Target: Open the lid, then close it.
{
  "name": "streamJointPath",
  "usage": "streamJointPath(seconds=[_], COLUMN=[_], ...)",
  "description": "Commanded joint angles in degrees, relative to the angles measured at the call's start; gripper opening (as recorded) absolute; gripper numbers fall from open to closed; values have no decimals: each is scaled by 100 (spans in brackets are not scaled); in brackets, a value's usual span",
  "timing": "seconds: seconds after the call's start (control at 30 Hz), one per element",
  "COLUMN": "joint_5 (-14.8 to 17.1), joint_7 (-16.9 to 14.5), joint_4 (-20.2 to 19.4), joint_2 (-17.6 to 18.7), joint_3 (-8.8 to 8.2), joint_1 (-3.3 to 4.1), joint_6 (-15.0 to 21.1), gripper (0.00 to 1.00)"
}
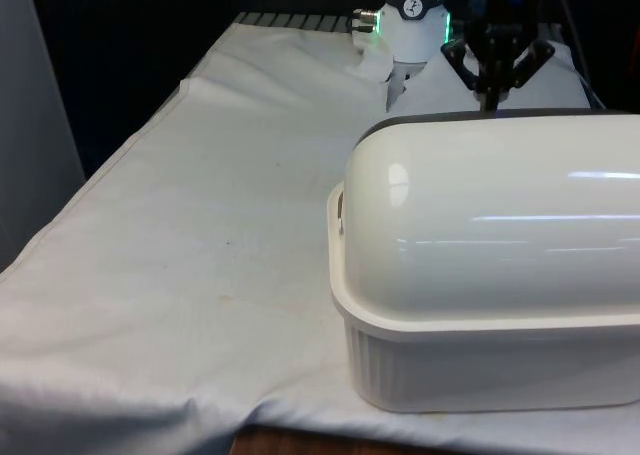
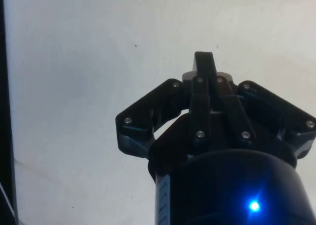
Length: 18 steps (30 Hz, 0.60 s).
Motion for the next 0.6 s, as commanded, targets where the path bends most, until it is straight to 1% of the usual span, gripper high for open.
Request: streamJointPath(seconds=[0.0, 0.1, 0.13, 0.17, 0.37, 0.47, 0.5, 0.53, 0.57], joint_5=[-34, -34, 0, -40, -46, -40, 0, -40, -34], joint_7=[-34, -120, -126, -149, -378, -470, -458, -498, -533], joint_4=[-80, -160, -103, -189, -378, -453, -384, -476, -527], joint_2=[-52, -115, -69, -132, -275, -327, -281, -344, -384], joint_3=[-23, -74, -69, -86, -223, -281, -269, -292, -309], joint_1=[-11, -29, -23, -34, -63, -63, -57, -63, -63], joint_6=[74, 74, 0, 80, 86, 86, 6, 92, 97], gripper=[0, 0, 0, 0, 0, 0, 0, 0, 0])
